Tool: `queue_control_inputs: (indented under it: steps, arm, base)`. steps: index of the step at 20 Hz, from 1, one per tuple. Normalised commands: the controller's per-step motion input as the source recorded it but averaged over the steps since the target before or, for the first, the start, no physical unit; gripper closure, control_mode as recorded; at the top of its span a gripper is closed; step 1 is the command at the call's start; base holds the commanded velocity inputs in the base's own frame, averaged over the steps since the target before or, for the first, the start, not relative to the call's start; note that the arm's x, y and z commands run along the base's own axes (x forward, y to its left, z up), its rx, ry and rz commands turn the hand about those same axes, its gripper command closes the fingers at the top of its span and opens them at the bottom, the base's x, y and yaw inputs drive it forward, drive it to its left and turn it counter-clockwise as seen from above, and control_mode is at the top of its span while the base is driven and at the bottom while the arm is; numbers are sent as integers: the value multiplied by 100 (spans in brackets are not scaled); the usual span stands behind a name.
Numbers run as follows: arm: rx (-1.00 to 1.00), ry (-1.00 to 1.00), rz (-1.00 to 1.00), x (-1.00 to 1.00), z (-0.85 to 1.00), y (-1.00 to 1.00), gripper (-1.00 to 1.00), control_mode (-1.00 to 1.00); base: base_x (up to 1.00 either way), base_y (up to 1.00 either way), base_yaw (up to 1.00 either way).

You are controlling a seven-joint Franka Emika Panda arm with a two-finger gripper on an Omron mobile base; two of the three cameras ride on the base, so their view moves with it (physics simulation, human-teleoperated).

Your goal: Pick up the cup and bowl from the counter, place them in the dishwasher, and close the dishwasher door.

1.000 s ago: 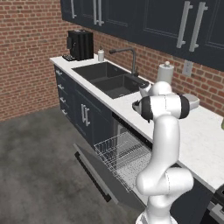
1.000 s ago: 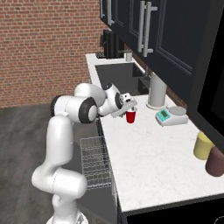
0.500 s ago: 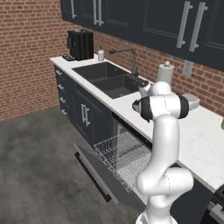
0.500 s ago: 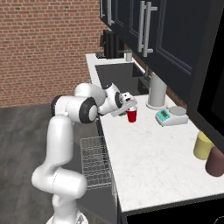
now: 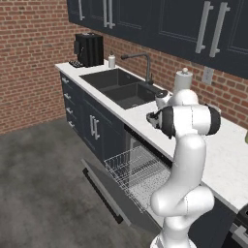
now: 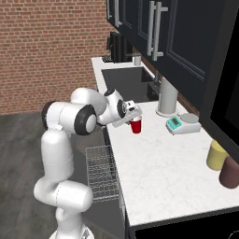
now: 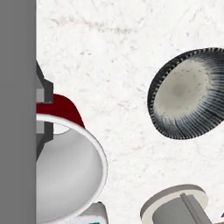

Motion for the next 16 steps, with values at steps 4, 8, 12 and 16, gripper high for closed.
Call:
queue_control_inputs:
  steps: [4, 8, 12, 16]
  arm:
    - [13, -2, 0, -100, 19, 77, 100, -100]
    - [3, 0, 0, -100, 16, 100, 100, -100]
    - [0, 0, 0, -100, 0, 100, 100, -100]
    - [0, 3, 0, -96, -3, 100, 100, -100]
  base:
    - [0, 0, 0]
    - [0, 0, 0]
    - [0, 0, 0]
    - [0, 0, 0]
